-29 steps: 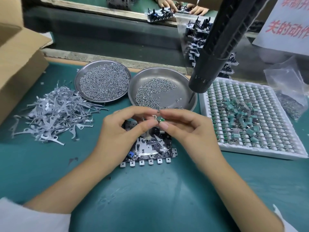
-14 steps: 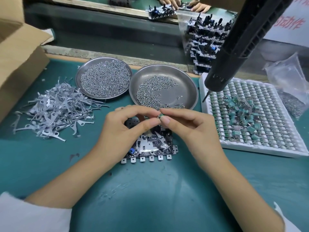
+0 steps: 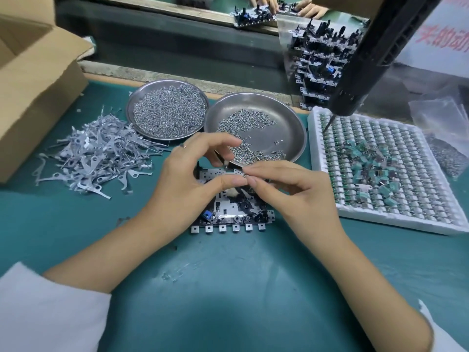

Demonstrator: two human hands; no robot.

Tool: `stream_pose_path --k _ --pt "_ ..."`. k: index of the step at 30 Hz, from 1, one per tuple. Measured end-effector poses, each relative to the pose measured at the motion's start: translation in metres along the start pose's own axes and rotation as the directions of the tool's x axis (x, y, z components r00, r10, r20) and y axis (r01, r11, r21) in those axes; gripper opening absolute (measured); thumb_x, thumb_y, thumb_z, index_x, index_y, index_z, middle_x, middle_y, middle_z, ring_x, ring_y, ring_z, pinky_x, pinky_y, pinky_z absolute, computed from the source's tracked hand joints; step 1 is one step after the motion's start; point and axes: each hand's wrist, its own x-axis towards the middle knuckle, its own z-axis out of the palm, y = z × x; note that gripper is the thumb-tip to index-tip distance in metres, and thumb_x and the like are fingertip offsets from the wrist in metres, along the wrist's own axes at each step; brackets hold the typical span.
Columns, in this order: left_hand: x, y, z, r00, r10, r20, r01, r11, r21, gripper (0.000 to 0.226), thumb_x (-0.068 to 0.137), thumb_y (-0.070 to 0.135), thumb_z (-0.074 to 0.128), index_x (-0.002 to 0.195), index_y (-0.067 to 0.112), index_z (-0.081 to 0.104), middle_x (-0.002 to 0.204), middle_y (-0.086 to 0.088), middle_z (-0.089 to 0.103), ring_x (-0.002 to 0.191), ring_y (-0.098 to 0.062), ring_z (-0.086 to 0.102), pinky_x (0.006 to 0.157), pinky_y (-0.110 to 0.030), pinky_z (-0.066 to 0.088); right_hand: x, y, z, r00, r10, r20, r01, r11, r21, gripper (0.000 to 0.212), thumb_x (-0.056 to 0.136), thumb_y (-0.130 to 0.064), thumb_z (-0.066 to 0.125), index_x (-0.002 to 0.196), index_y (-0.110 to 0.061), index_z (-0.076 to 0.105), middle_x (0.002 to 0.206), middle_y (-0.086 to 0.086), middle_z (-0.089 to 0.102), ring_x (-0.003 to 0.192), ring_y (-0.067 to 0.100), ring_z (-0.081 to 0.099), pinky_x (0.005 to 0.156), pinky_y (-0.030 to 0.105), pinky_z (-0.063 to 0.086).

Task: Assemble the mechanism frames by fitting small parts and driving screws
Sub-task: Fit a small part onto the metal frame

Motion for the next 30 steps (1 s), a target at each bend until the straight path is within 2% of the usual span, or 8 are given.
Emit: stream_pose_path --k 6,10,12,16,20,23,25,30 --pt "-0.012 -0.004 -0.015 0.996 0.001 0.094 0.001 1.000 -0.024 0.037 0.074 0.030 0.075 0.108 0.036 0.059 0.095 0.010 0.062 0.088 -0.004 0.057 0.086 -0.016 0.043 -0.014 0.005 0.004 0.986 -0.148 0.083 0.162 0.963 -0.214 0.017 0.078 -0.010 0.071 0.095 -0.013 0.075 0.092 -0.006 0.072 0.088 0.014 0.065 0.083 0.025 0.049" --pt "-0.016 -0.009 -0.024 0.997 -0.079 0.005 0.078 0.987 -0.142 0.018 0.085 0.030 0.064 0.101 0.038 0.064 0.092 0.014 0.066 0.087 -0.003 0.060 0.083 -0.015 0.045 -0.021 0.012 0.010 0.952 -0.257 0.164 0.299 0.892 -0.339 0.012 0.077 -0.009 0.074 0.089 -0.009 0.077 0.090 0.000 0.073 0.079 0.023 0.061 0.075 0.032 0.050" --pt "-0.017 -0.008 -0.025 0.993 -0.113 -0.042 0.105 0.981 -0.162 0.013 0.087 0.034 0.059 0.097 0.039 0.064 0.091 0.012 0.067 0.087 -0.006 0.062 0.082 -0.018 0.048 -0.021 0.013 0.014 0.943 -0.291 0.162 0.331 0.866 -0.374 0.011 0.075 -0.010 0.075 0.086 -0.010 0.078 0.089 0.000 0.074 0.076 0.025 0.060 0.073 0.041 0.051" --pt "-0.021 -0.004 -0.023 0.993 -0.116 -0.031 0.112 0.989 -0.100 0.009 0.090 0.033 0.058 0.096 0.034 0.065 0.091 0.006 0.067 0.090 -0.009 0.063 0.086 -0.029 0.050 -0.021 0.016 0.015 0.924 -0.338 0.176 0.382 0.821 -0.425 0.009 0.074 -0.011 0.077 0.083 -0.012 0.079 0.090 -0.002 0.074 0.076 0.027 0.060 0.072 0.046 0.049" --pt "-0.025 -0.001 -0.020 0.997 -0.010 0.078 0.005 0.998 0.064 0.009 0.090 0.029 0.057 0.096 0.030 0.064 0.088 0.003 0.065 0.084 -0.011 0.060 0.082 -0.038 0.046 -0.021 0.019 0.015 0.908 -0.366 0.204 0.419 0.784 -0.458 0.008 0.076 -0.014 0.077 0.084 -0.015 0.079 0.093 -0.004 0.073 0.077 0.023 0.059 0.074 0.042 0.048" --pt "-0.028 -0.001 -0.020 0.987 0.037 0.158 -0.058 0.990 0.127 0.019 0.085 0.029 0.053 0.100 0.025 0.064 0.089 0.009 0.062 0.085 -0.007 0.056 0.084 -0.039 0.043 -0.021 0.020 0.016 0.895 -0.390 0.217 0.446 0.754 -0.482 0.008 0.077 -0.015 0.076 0.085 -0.015 0.078 0.094 -0.004 0.073 0.077 0.022 0.059 0.074 0.039 0.047" --pt "-0.030 -0.003 -0.020 0.975 0.065 0.214 -0.107 0.975 0.193 0.027 0.080 0.028 0.055 0.104 0.021 0.065 0.094 0.010 0.061 0.089 -0.009 0.056 0.088 -0.040 0.041 -0.022 0.020 0.016 0.892 -0.388 0.230 0.451 0.750 -0.484 0.009 0.077 -0.014 0.076 0.086 -0.015 0.079 0.095 -0.003 0.072 0.078 0.023 0.059 0.075 0.040 0.047" --pt "-0.032 -0.007 -0.017 0.954 0.092 0.286 -0.183 0.933 0.310 0.041 0.073 0.032 0.062 0.112 0.019 0.063 0.099 0.011 0.060 0.093 -0.014 0.056 0.092 -0.038 0.039 -0.023 0.016 0.013 0.940 -0.274 0.202 0.333 0.863 -0.381 0.015 0.076 -0.009 0.075 0.091 -0.012 0.077 0.093 -0.005 0.072 0.082 0.022 0.060 0.078 0.039 0.050"
